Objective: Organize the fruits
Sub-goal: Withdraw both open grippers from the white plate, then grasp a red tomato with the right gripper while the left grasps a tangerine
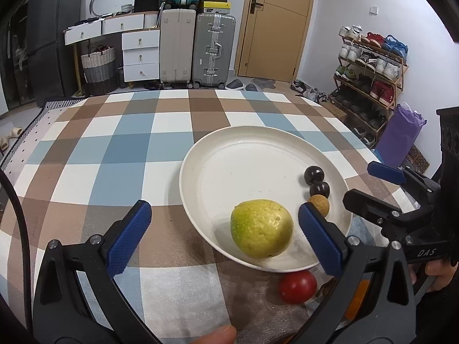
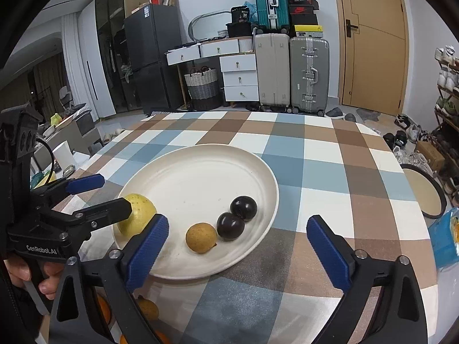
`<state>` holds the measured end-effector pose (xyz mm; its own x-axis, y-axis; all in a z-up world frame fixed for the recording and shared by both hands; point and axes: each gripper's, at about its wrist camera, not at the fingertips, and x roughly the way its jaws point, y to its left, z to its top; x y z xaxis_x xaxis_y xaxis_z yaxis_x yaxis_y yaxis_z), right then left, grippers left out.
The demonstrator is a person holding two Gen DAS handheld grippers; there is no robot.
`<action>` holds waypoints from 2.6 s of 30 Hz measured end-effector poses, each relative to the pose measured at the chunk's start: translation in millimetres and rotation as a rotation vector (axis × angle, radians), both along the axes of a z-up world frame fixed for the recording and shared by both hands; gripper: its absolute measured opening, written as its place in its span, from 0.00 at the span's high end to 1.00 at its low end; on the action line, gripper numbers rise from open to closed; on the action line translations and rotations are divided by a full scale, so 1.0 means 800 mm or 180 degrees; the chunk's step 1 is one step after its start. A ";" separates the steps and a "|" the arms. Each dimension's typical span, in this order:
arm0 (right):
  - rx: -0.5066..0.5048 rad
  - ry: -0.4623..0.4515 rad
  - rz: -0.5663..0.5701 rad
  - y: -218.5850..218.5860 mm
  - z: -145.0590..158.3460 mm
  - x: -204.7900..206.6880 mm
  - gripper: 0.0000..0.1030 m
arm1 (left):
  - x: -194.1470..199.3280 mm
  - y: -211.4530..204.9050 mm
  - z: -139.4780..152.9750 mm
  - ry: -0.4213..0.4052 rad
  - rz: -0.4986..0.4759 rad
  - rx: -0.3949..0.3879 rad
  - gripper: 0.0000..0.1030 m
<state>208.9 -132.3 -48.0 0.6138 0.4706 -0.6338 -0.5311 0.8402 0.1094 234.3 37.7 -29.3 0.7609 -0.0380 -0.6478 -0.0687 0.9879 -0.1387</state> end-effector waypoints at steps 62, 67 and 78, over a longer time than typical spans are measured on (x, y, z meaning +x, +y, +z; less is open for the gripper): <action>-0.0296 0.0634 0.0203 -0.018 -0.015 -0.159 0.01 | -0.162 -0.046 -0.005 0.0257 -0.0181 0.0072 0.01; -0.0417 0.0603 0.0242 -0.006 -0.023 -0.167 0.01 | -0.162 -0.047 -0.007 0.0285 -0.0227 0.0050 0.01; -0.0553 0.0586 0.0381 0.011 -0.034 -0.176 0.22 | -0.156 -0.047 -0.015 0.0359 -0.0203 0.0037 0.01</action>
